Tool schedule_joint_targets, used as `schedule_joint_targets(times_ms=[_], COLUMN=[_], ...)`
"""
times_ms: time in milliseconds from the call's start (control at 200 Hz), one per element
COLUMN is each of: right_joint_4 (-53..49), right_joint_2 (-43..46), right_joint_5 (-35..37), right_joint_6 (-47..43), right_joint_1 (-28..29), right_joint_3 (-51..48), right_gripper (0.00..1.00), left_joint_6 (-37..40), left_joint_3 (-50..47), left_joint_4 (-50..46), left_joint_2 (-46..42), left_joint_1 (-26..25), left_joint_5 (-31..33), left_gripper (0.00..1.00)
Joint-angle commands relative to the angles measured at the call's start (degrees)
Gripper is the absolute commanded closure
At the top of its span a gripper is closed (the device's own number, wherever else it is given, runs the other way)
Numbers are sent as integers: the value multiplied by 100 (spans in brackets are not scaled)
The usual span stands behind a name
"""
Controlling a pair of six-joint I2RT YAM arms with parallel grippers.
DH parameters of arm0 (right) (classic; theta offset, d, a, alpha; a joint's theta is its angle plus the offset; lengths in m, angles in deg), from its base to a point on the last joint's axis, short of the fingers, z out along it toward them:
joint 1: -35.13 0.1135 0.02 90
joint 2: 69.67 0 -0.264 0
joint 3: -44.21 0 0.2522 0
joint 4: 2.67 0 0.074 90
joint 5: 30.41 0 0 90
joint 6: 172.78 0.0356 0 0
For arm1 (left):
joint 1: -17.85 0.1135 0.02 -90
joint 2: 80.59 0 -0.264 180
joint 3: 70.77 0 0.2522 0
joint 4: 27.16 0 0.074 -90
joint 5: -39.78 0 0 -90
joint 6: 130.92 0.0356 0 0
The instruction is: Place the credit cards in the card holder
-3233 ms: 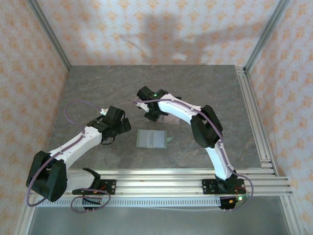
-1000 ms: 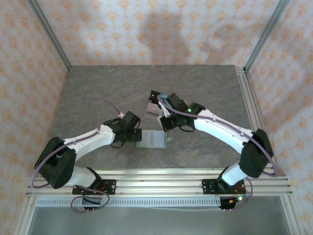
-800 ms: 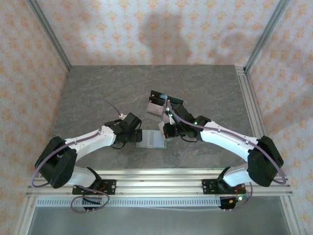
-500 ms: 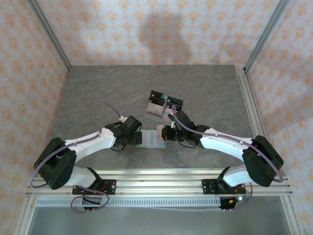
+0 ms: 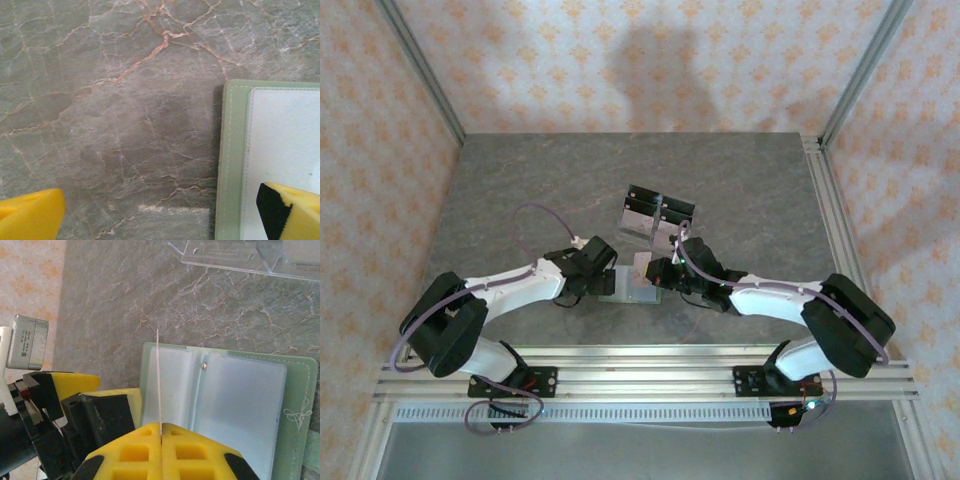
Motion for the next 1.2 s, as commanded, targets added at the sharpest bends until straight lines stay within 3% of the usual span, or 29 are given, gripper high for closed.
schedule_joint_targets(times_ms=[0, 1191], right_joint_4=[569, 2163], right_joint_2=[-147, -1005], right_joint_5=[-74, -452], right_joint_6=[194, 680], right_joint_1=[44, 42], right_joint_3=[-127, -591], right_gripper=[100, 100], left_joint_6=[60, -230], left_joint_3=[140, -266], left_joint_4=[47, 199], left_joint_2=[99, 271], left_joint_1=[-26, -27], left_joint_5=[239, 443], left_gripper=[0, 0])
